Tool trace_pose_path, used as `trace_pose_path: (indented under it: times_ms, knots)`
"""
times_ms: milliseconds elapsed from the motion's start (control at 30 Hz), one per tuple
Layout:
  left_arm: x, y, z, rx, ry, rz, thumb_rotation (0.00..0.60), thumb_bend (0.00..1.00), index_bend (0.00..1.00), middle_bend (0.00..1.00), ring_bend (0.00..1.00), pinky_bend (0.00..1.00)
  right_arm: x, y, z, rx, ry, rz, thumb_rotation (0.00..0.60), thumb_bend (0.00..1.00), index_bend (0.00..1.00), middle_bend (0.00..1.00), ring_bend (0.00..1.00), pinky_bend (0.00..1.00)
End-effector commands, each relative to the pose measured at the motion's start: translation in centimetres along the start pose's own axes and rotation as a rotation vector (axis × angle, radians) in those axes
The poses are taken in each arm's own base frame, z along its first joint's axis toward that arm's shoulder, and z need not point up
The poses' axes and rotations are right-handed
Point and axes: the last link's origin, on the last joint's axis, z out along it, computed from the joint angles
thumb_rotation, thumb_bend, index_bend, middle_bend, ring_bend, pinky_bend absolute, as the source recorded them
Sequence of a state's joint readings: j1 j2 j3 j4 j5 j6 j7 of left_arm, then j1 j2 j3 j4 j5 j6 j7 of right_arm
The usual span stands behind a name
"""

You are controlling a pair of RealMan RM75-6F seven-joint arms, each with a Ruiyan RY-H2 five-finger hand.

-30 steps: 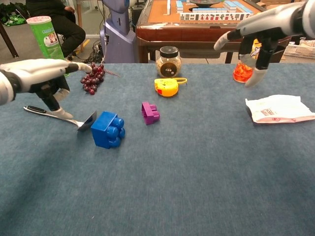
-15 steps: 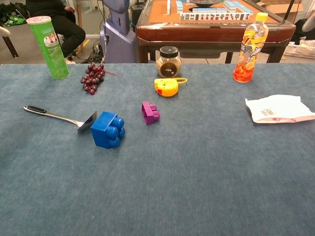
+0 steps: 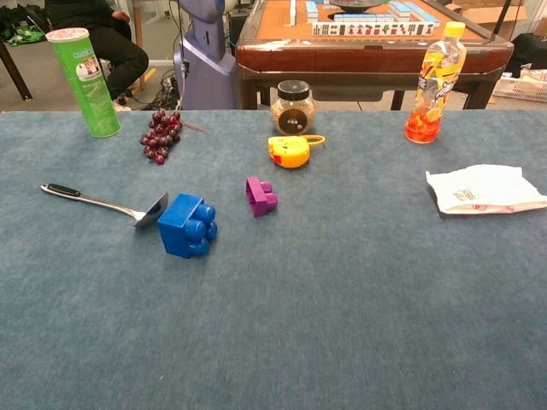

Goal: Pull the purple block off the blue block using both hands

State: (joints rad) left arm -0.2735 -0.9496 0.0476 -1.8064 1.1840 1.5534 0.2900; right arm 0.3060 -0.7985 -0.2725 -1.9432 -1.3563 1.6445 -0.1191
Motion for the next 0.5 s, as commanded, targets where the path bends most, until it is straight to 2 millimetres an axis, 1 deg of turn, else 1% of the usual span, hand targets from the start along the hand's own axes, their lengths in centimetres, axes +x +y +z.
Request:
trace_pose_path:
  times_ms: [33, 100, 267, 400, 500]
  knots:
    - [0.0, -1.0, -1.6, 0.014, -0.007, 0.027, 0.6, 0.01, 0.13, 0.36, 0.36, 0.59, -0.2, 0.9, -1.6, -0.017, 0.027, 0.003, 0.6, 0.0, 0.24, 0.42, 0.37, 0.4]
    - [-0.3, -1.4, -2.3, 0.023, -0.017, 0.031, 0.6, 0.01, 0.13, 0.35, 0.36, 0.59, -0.1, 1.3, -2.3, -0.031, 0.034, -0.002, 0.6, 0.0, 0.24, 0.42, 0.37, 0.4]
    - [-0.8, -2.0, -2.9, 0.044, -0.034, 0.026, 0.6, 0.01, 0.13, 0.35, 0.36, 0.59, -0.1, 2.0, -3.3, -0.062, 0.048, 0.016, 0.6, 0.0, 0.24, 0.42, 0.37, 0.4]
    - [-0.8, -2.0, -2.9, 0.041, -0.032, 0.02, 0.6, 0.01, 0.13, 0.35, 0.36, 0.59, -0.1, 2.1, -3.4, -0.063, 0.042, 0.022, 0.6, 0.0, 0.24, 0.42, 0.37, 0.4]
    - [-0.8, -1.7, -2.8, 0.032, -0.031, 0.027, 0.6, 0.01, 0.13, 0.35, 0.36, 0.59, -0.3, 2.0, -3.1, -0.056, 0.036, 0.023, 0.6, 0.0, 0.24, 0.42, 0.37, 0.4]
